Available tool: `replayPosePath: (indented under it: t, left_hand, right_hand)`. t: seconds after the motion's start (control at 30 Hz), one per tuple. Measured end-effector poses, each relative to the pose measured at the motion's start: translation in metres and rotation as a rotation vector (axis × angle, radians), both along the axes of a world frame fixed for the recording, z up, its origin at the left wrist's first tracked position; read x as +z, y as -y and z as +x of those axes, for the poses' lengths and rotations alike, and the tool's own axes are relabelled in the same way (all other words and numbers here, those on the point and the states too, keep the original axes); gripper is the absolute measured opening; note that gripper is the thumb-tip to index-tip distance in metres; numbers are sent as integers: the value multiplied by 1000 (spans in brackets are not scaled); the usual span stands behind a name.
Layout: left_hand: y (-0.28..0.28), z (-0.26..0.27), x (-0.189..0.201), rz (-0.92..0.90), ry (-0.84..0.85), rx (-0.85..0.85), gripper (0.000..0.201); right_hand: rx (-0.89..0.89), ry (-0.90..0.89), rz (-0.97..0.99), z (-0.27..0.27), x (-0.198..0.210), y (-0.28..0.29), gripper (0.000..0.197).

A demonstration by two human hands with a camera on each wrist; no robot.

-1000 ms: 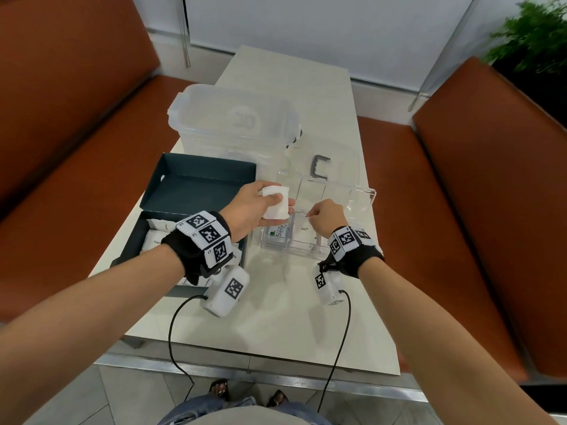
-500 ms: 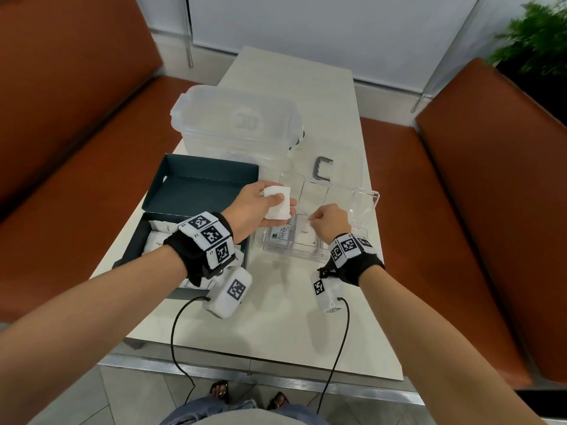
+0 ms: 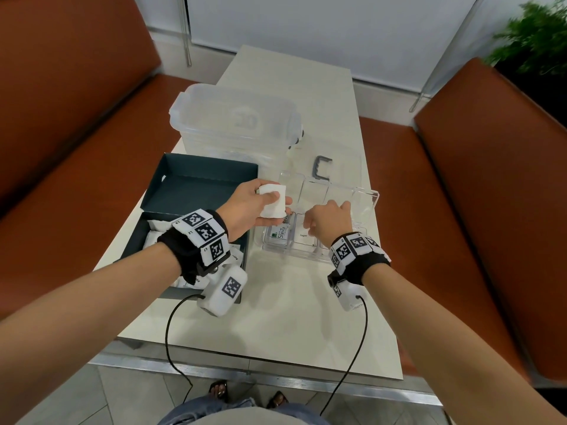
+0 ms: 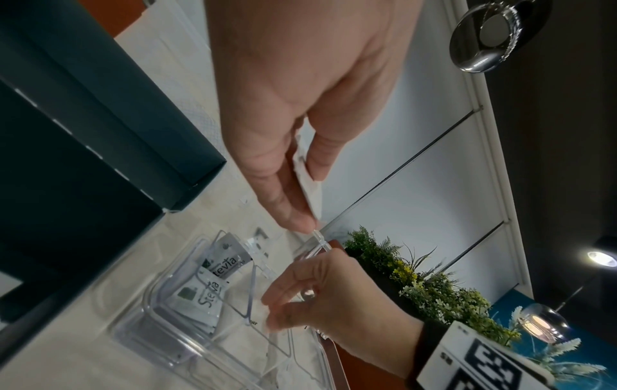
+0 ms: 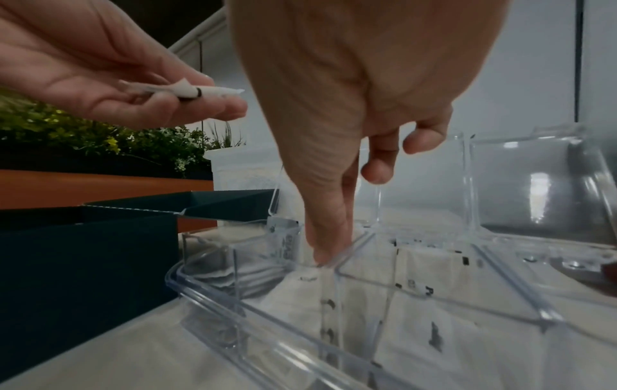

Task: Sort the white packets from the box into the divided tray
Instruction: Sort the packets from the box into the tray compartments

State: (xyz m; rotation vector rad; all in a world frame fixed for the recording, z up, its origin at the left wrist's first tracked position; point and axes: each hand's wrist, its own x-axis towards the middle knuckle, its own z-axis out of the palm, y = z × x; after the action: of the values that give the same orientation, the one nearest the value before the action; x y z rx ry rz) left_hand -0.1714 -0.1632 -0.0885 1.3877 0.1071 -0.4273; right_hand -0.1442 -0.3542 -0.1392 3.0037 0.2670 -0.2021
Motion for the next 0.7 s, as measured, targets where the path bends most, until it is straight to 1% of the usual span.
replayPosePath:
  t: [0.1, 0.2, 0.37, 0.43, 0.5, 0.57, 0.63, 0.7]
  left_hand:
    - [1, 1, 0, -2, -29, -5, 23]
    - [4, 3, 0, -10, -57, -8, 30]
    - [11, 9, -2, -30, -58, -18, 47]
    - [13, 11, -3, -17, -33, -22, 50]
    - [15, 13, -3, 3, -8, -24, 52]
    - [17, 14, -3, 12, 7, -22, 51]
    - [18, 15, -2, 22, 27, -9, 47]
    - [18, 15, -1, 37, 42, 2, 42]
  right_hand:
    - [-4, -86, -83, -2, 1, -6, 20]
    - [-15, -102, -124, -3, -1, -13, 19]
    - [-13, -103, -100, -3, -4, -12, 17]
    - [-19, -65, -57, -5, -5, -10, 14]
    - [-63, 20, 74, -7, -1, -10, 21]
    - [-142, 105, 282, -6, 10, -10, 24]
    - [-219, 160, 559, -4, 23, -10, 24]
    - [-258, 211, 859, -6, 33, -9, 25]
